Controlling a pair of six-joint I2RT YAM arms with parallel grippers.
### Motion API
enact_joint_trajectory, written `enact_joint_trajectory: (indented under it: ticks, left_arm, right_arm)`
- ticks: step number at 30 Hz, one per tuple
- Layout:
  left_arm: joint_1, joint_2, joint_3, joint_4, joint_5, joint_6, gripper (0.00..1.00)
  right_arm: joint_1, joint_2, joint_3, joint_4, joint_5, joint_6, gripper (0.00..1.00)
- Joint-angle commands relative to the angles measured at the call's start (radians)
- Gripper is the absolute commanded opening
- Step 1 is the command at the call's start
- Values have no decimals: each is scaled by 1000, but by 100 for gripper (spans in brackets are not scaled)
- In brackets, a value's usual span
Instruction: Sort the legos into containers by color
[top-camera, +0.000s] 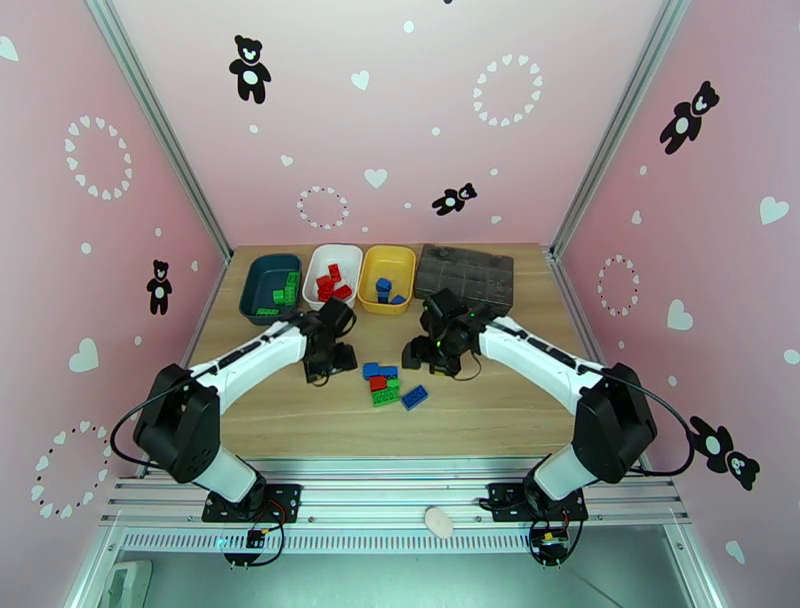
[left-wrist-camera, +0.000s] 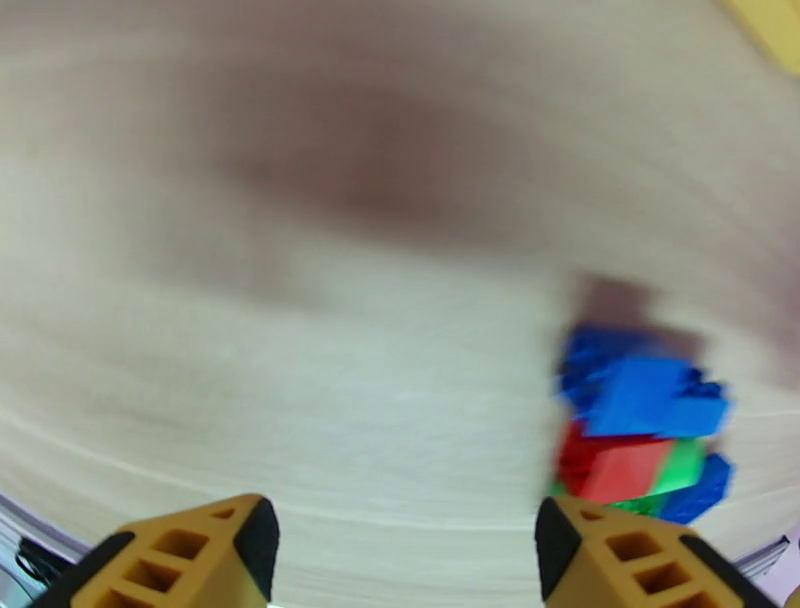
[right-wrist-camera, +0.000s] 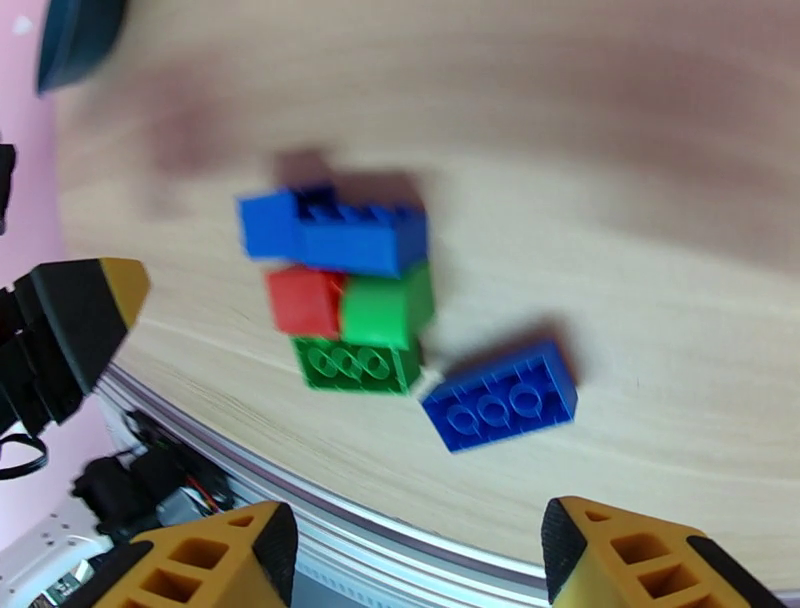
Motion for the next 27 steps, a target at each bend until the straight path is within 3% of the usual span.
enact_joint_trajectory:
  ticks: [1, 13, 27]
  left_arm:
    - [-8, -56, -18, 60, -13, -63, 75]
    - [-7, -64, 13, 17, -27, -43, 76]
    - [10, -79, 22, 2, -34, -20, 77]
  right_arm:
    - [31, 35, -44, -9, 18, 65, 66]
    - [54, 128, -149, 153, -63, 172, 67]
    - [59, 318, 67, 25, 8, 105, 69]
